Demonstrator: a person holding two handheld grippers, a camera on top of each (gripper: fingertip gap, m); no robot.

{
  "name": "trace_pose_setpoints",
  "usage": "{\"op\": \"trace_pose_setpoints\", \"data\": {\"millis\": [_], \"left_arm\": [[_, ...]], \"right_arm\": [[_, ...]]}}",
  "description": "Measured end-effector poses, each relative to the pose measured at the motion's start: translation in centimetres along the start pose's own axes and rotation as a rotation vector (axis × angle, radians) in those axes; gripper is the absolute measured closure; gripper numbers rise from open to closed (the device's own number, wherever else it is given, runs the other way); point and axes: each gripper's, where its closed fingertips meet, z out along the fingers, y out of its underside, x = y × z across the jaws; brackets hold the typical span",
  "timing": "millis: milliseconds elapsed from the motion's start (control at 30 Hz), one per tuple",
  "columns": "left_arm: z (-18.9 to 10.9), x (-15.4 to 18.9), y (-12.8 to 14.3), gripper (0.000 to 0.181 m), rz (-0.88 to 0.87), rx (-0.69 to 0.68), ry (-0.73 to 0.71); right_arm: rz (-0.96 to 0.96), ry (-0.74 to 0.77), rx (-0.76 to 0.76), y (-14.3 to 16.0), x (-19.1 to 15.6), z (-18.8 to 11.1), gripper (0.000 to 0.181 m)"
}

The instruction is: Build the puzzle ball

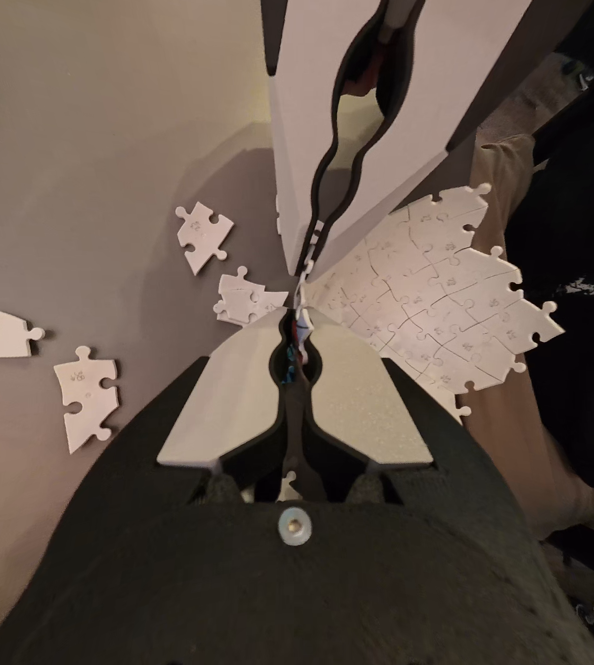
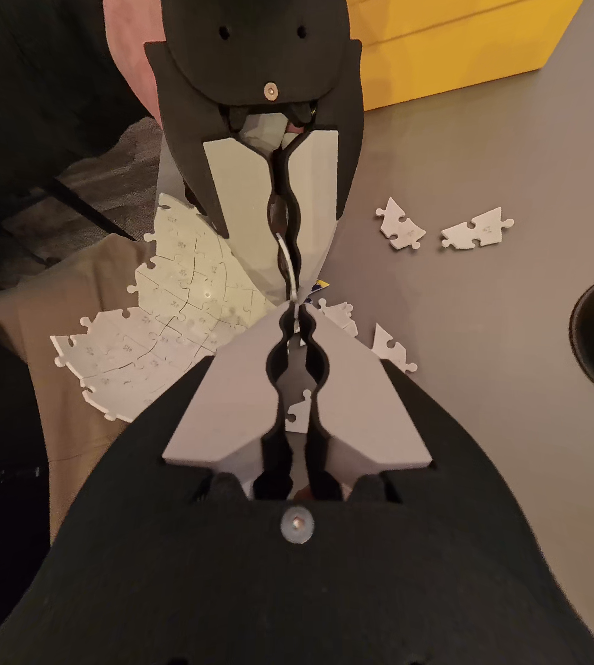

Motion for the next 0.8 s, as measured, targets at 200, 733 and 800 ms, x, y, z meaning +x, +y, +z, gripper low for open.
{"op": "trace_pose_setpoints", "data": {"millis": [200,733,800], "left_arm": [[0.09,-0.12,0.11,0.179,-0.042,-0.003,0.012],[-0.2,-0.21,0.02,0.179,-0.039,-0.015,-0.022],[-0.12,-0.02,0.12,0.177,-0.034,-0.024,-0.014]], "right_arm": [[-0.037,0.022,-0.009,0.05,-0.01,0.18,0.181],[0.016,-0.004,-0.026,0.43,0.21,0.1,0.173],[0.019,-0.014,-0.042,0.74,0.04,0.33,0.175]]}}
